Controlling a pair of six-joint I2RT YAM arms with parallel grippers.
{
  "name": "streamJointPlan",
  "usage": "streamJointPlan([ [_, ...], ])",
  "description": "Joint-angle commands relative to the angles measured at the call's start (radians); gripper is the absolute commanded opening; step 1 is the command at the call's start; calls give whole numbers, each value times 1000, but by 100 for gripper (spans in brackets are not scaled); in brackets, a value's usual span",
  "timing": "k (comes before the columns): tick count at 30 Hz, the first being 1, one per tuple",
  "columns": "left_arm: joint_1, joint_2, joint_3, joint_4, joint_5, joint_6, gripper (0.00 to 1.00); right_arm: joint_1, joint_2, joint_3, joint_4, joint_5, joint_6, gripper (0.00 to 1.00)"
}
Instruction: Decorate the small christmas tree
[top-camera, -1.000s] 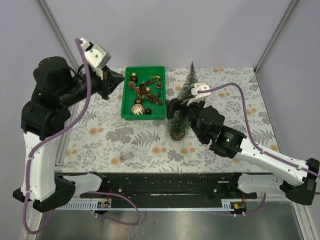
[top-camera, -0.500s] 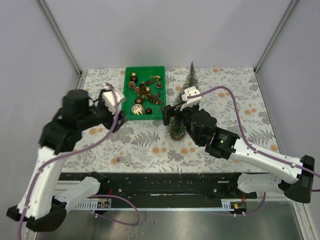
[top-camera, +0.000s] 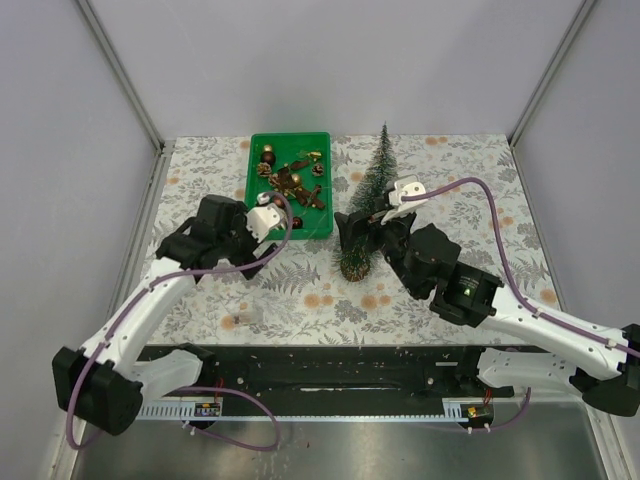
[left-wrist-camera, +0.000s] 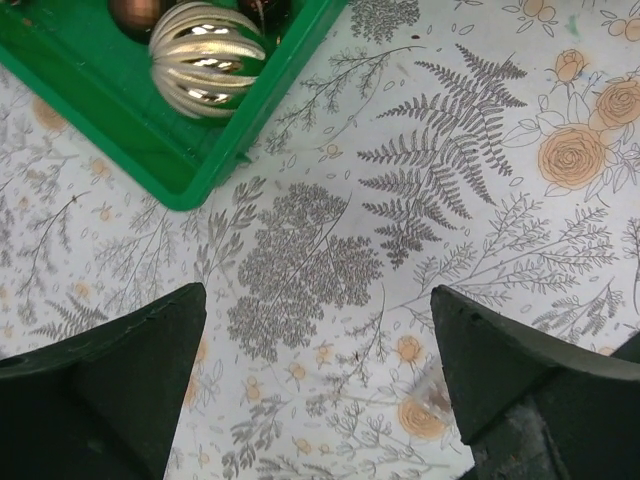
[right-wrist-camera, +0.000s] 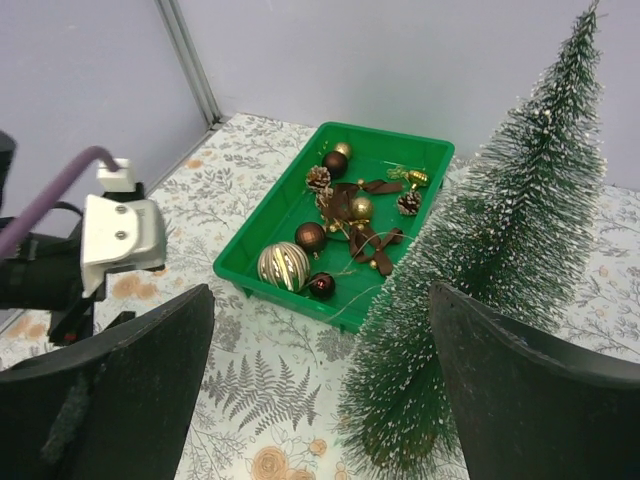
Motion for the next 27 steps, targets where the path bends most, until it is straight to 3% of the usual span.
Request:
streamJointPlan([
  [1, -1, 121, 27, 102, 69, 63, 99, 11, -4, -21, 15, 27, -8, 96],
  [15, -73, 484, 154, 229, 184, 32, 99, 11, -84, -39, -45, 84, 15, 94],
  [27, -113, 694, 256, 349, 125, -51, 98, 11, -99, -59, -43, 79, 32, 93],
])
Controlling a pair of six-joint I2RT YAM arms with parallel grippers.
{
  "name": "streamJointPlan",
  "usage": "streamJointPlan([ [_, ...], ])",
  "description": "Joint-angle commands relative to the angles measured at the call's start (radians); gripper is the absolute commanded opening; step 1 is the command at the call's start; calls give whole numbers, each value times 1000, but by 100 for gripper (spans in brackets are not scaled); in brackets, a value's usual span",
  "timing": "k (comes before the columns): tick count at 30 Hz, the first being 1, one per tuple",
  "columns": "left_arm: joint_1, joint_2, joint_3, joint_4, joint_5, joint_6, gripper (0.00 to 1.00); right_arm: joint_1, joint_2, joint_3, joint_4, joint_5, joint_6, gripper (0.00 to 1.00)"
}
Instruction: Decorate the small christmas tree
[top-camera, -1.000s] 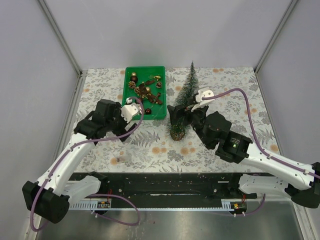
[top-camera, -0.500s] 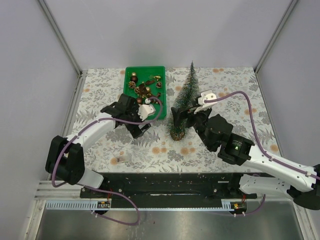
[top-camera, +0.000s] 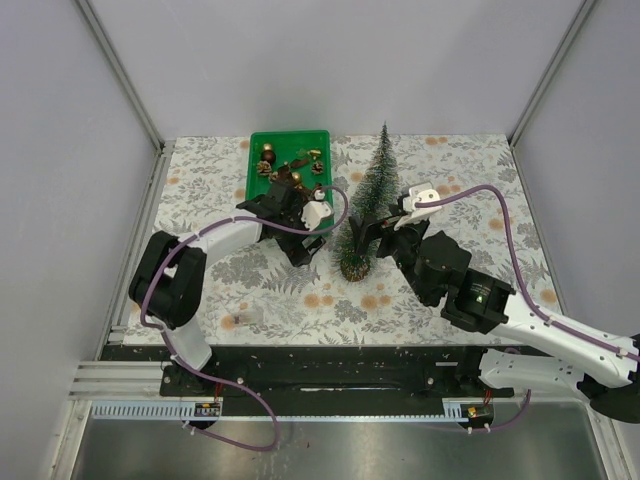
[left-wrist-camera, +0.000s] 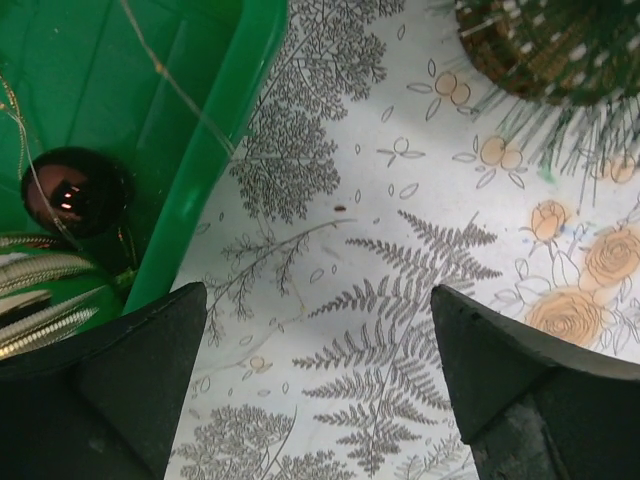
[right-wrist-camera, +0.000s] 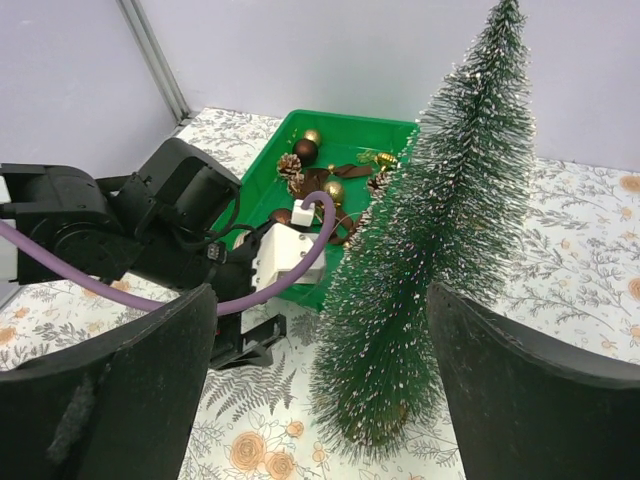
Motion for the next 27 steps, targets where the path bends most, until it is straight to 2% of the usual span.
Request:
streamJointPlan([
  [1, -4, 31, 49, 123, -29, -40, 97, 11, -21, -6, 7, 7, 21, 92],
  [7, -5, 37, 28, 157, -49, -43, 91, 11, -26, -21, 9, 15, 27, 92],
  [14, -5, 45, 3, 177, -75, -51, 80, 11, -21, -29, 13, 9, 39, 91],
  [19, -14, 74, 28, 128, -55, -55, 61, 11, -30, -27, 9, 13, 49, 89],
  [24, -20, 101, 55, 97, -61, -60, 54, 11, -32, -18, 4, 15, 52, 88],
  [26, -23, 103, 59, 96, -60, -62, 44, 11, -29, -15, 0, 13, 52, 86],
  [27, -25, 98, 58, 96, -60, -65, 35, 12, -29, -15, 1, 13, 50, 86],
])
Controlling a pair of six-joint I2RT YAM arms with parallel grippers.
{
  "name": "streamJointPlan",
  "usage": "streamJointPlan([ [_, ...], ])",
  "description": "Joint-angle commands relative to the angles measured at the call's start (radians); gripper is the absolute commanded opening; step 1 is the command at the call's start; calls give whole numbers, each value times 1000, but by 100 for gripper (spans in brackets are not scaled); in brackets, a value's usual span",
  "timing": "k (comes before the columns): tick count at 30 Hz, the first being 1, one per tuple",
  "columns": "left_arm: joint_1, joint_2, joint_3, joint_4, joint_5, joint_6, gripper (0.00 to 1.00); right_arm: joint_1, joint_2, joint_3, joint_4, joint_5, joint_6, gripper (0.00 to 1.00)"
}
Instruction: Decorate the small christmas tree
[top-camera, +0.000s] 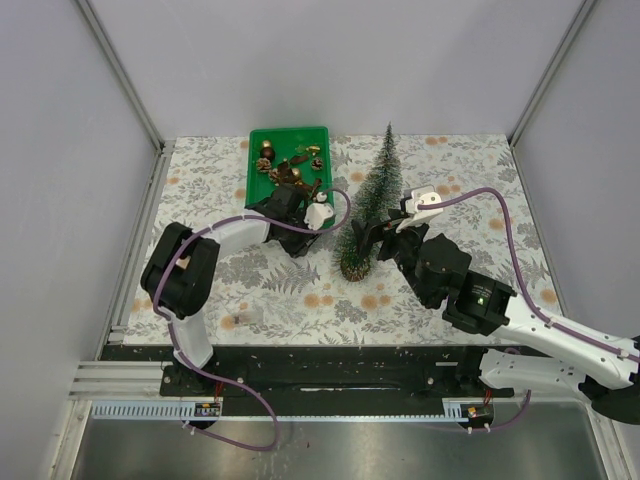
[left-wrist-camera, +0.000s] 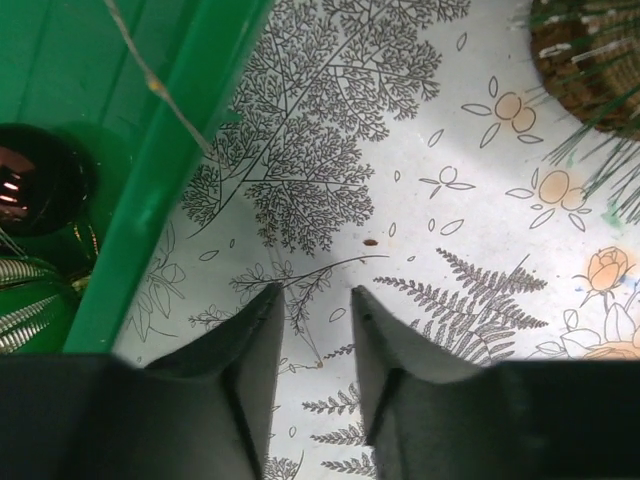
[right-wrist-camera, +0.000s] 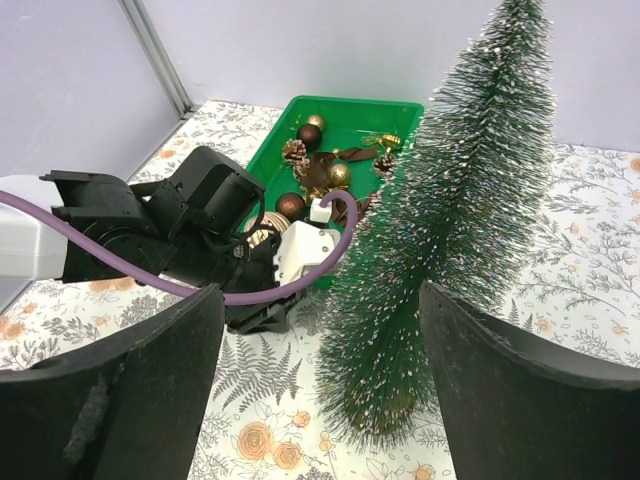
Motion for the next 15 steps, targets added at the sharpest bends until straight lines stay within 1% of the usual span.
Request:
streamJointPlan([
  [1, -7, -11, 57, -2, -4, -10, 20, 10, -11, 12, 18, 10, 9, 85],
  [3, -7, -32, 77, -36, -23, -18, 0, 10, -5, 14, 19, 7, 4, 84],
  [6, -1, -112, 99, -65, -68, -21, 0, 10, 2, 26, 18, 3, -5, 82],
  [15, 12, -432, 154, -171, -210, -15, 0, 10, 45, 90, 33, -33, -52, 82],
])
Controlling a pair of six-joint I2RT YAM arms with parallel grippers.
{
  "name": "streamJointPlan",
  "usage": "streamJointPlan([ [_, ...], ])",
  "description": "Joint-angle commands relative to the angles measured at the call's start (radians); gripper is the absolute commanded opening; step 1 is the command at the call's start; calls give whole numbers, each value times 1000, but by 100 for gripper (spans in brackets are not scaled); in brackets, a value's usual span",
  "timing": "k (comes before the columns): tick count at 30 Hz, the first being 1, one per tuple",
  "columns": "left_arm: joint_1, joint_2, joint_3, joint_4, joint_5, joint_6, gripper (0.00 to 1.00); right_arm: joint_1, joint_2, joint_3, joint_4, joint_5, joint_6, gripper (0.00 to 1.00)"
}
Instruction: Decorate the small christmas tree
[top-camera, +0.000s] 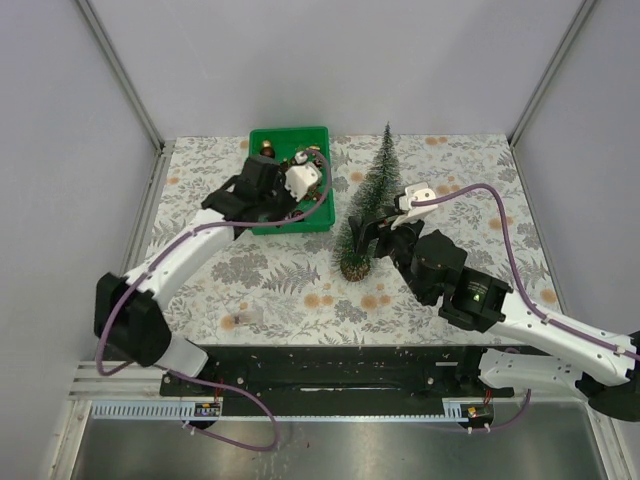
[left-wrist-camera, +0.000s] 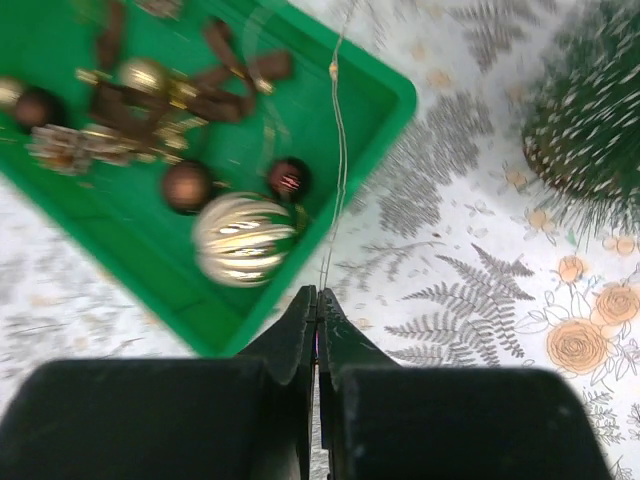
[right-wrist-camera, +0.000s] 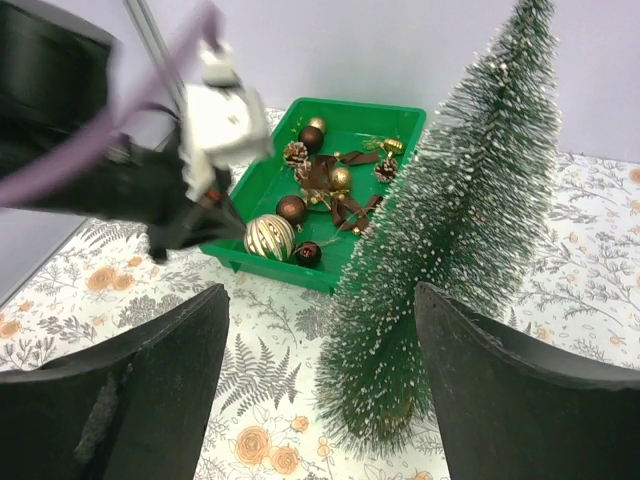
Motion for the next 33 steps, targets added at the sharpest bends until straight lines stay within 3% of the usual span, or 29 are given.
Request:
streamJointPlan([
  [1, 8, -182, 64, -34, -104, -3, 0, 10, 34, 80, 32, -26, -46, 82],
  [6, 8, -307, 109, -85, -153, 23, 0, 10, 70, 123, 39, -52, -104, 84],
  [13, 8, -422, 196, -180, -172, 34, 0, 11, 132, 220, 62, -125, -249, 99],
  [21, 8, -533, 216, -227, -222, 34, 0, 11, 203, 294, 62, -274, -377, 100],
  [33, 8, -653, 285, -305, -225, 20, 0, 5, 333, 306, 127, -274, -363, 99],
])
